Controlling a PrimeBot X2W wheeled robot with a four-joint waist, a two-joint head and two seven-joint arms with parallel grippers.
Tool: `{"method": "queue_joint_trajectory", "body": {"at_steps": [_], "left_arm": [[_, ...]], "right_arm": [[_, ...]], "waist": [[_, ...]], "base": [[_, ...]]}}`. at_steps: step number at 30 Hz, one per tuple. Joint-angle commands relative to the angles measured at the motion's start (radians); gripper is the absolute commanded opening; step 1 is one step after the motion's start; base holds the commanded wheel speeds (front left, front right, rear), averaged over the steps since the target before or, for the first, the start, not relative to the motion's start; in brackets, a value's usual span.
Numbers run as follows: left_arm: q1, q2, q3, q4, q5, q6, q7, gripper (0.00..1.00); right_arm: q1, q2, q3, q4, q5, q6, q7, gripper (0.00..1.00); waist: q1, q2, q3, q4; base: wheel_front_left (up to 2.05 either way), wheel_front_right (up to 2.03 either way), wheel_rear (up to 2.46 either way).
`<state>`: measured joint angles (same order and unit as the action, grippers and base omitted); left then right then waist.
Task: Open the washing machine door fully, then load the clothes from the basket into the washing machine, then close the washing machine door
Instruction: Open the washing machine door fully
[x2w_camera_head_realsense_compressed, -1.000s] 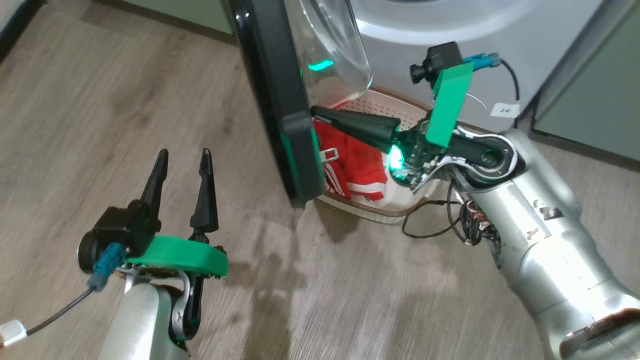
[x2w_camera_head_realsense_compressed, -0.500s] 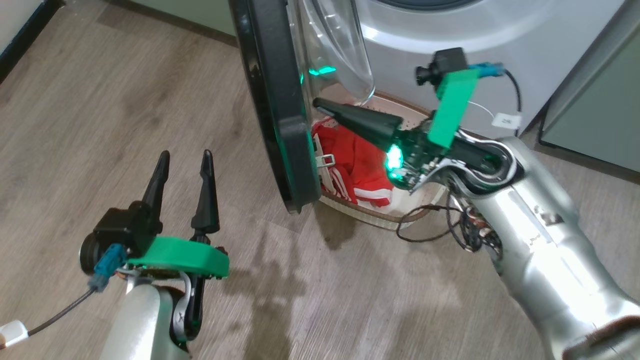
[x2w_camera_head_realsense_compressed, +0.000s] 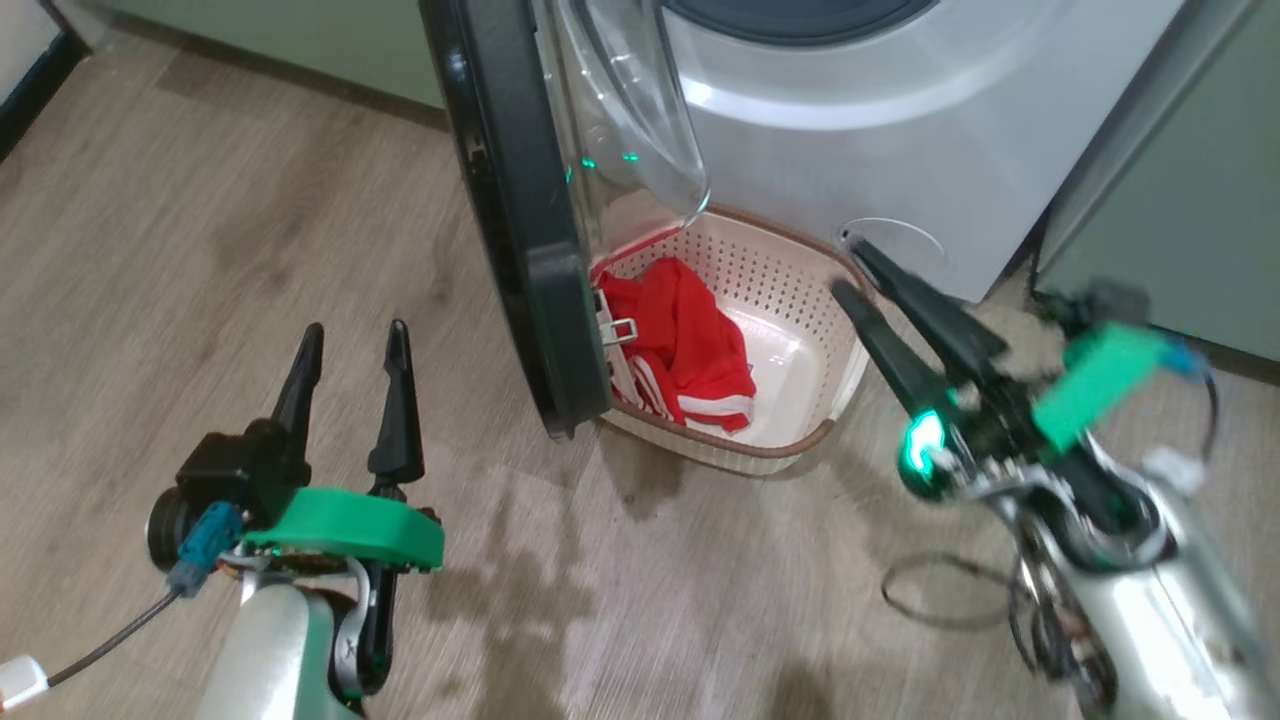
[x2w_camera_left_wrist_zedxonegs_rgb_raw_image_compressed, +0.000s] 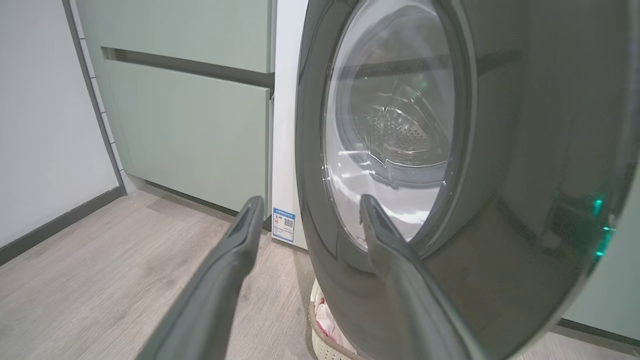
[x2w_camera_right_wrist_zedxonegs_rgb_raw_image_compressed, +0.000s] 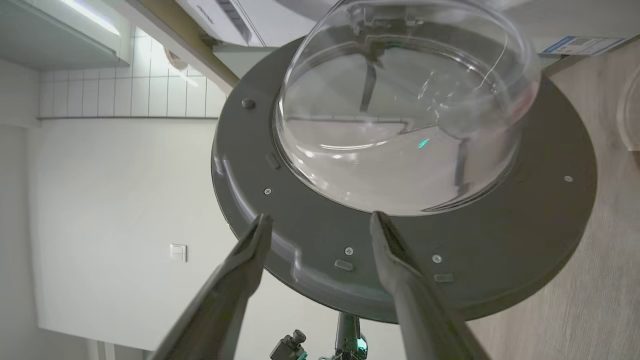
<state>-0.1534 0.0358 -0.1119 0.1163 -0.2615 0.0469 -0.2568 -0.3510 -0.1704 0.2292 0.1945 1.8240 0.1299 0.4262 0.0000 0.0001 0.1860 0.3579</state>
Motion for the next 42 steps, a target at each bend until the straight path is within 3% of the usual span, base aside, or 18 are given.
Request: {"method": "queue_joint_trajectory", "body": {"at_steps": [1,8,16,22,23,25,29,33,38,42], "left_arm": [[-0.012,0.014,0.039,-0.028,0.01,-0.002,-0.005,1.0],[-0.007,0.014,0.053,-0.023,0.019,-0.008,-0.005,1.0],[-0.003,0.014,0.056,-0.023,0.031,-0.015,-0.005,1.0],[-0.005,0.014,0.066,-0.02,0.038,-0.022,-0.005,1.0],[-0.005,0.014,0.066,-0.02,0.038,-0.022,-0.005,1.0],[-0.004,0.014,0.069,-0.02,0.044,-0.025,-0.005,1.0],[-0.001,0.014,0.072,-0.02,0.053,-0.031,-0.005,1.0],[0.002,0.014,0.076,-0.021,0.06,-0.038,-0.005,1.0],[0.004,0.014,0.077,-0.022,0.064,-0.042,-0.005,1.0],[0.007,0.014,0.074,-0.02,0.064,-0.042,-0.005,1.0]], "right_arm": [[0.01,0.0,0.0,-0.053,-0.005,0.001,-0.016,1.0],[0.196,0.02,-0.05,-0.172,-0.073,0.001,-0.117,1.0],[0.256,0.048,-0.105,-0.261,-0.239,0.001,-0.296,1.0],[0.226,-0.011,-0.153,-0.226,-0.612,0.001,-0.535,1.0],[0.226,-0.011,-0.153,-0.226,-0.612,0.001,-0.535,1.0],[0.208,-0.034,-0.175,-0.193,-0.807,0.001,-0.604,1.0],[0.167,-0.003,-0.224,-0.198,-1.115,0.001,-0.642,1.0],[0.156,0.056,-0.232,-0.251,-1.384,0.001,-0.613,1.0],[0.178,0.086,-0.208,-0.247,-1.556,0.001,-0.591,1.0],[0.204,0.104,-0.186,-0.199,-1.628,0.001,-0.598,1.0]], "waist": [[0.0,-0.0001,-0.006,-0.004],[0.0,-0.0001,-0.018,-0.022],[0.0,-0.0001,-0.024,-0.032],[0.0,-0.0001,-0.034,-0.033],[0.0,-0.0001,-0.034,-0.033],[0.0,-0.0001,-0.04,-0.033],[0.0,-0.0001,-0.048,-0.034],[0.0,-0.0001,-0.051,-0.035],[0.0,-0.0001,-0.052,-0.033],[0.0,-0.0001,-0.054,-0.033]], "base": [[0.0,0.0,0.0],[0.0,0.0,0.0],[0.0,0.0,0.0],[0.0,0.0,0.0],[0.0,0.0,0.0],[0.0,0.0,0.0],[0.0,0.0,0.0],[0.0,0.0,0.0],[0.0,0.0,0.0],[0.0,0.0,0.0]]}}
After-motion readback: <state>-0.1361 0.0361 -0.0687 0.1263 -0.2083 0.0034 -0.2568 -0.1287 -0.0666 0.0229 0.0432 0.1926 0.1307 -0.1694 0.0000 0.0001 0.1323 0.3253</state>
